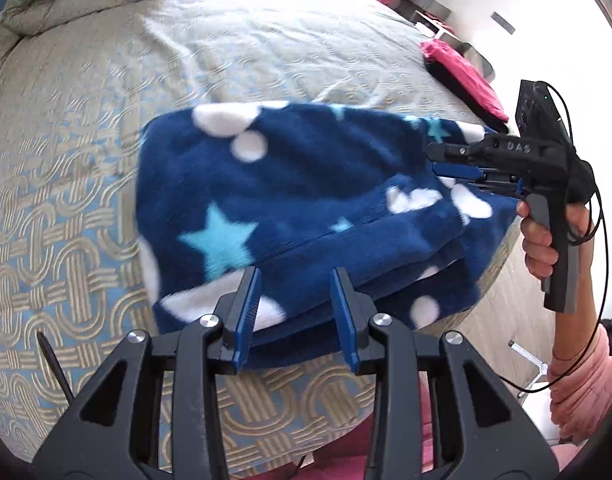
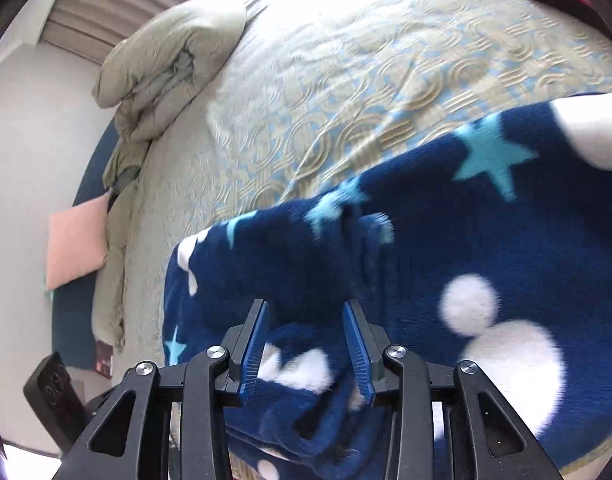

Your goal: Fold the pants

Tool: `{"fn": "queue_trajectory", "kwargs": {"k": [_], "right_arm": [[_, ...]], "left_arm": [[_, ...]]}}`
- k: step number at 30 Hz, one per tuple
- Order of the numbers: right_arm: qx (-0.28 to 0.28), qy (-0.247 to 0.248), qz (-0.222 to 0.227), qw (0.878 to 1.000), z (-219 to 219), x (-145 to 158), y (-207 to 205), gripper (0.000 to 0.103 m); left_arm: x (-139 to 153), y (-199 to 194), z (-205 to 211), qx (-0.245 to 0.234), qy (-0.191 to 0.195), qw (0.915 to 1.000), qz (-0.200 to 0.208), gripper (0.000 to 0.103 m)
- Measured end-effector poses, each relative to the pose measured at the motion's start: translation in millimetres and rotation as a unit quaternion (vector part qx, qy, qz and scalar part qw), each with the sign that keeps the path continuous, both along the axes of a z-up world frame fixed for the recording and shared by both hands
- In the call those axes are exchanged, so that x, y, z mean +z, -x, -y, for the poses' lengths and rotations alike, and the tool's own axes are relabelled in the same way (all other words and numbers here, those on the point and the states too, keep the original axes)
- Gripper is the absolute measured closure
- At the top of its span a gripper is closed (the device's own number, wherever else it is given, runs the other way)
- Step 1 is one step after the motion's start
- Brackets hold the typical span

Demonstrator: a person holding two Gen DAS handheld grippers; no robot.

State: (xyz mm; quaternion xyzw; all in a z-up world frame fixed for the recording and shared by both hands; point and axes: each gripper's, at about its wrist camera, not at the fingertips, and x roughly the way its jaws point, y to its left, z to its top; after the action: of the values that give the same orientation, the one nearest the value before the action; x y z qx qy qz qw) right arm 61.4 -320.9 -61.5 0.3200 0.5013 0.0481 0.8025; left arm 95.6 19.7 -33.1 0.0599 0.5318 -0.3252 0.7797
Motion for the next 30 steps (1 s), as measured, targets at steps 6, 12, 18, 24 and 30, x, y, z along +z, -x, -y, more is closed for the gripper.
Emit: {"fn": "queue_trajectory", "kwargs": {"k": [6, 12, 18, 24, 30], "right_arm": [[-0.103, 0.029, 0.008, 0.994, 72.6, 13.5, 67.8, 0.058], [-0.207, 0.007, -0.01, 0.978, 139.1, 2.8, 132.1, 0.044], [-0.269, -0.018, -0.025, 0.963, 157.1, -10.1, 158.4, 0.036], [-0.281, -0.079, -0.005, 0.956, 170.5, -31.3, 156.1, 0.032], [-0.284, -0.062, 0.0, 0.957, 171.4, -36.6, 132.8, 0.033]], "left_arm": [[-4.1, -4.1, 65.5, -0.058, -0.013, 0.9982, 0.009, 0.064], [-12.0, -13.7, 137.2, -0.091, -0.016, 0.9957, 0.01, 0.055], [-34.1, -22.3, 171.1, -0.086, -0.032, 0.9957, -0.017, 0.049], [-44.0, -9.4, 180.8, -0.095, -0.057, 0.9938, 0.011, 0.04], [-26.7, -9.2, 168.8, -0.083, -0.004, 0.9964, -0.016, 0.04]]}}
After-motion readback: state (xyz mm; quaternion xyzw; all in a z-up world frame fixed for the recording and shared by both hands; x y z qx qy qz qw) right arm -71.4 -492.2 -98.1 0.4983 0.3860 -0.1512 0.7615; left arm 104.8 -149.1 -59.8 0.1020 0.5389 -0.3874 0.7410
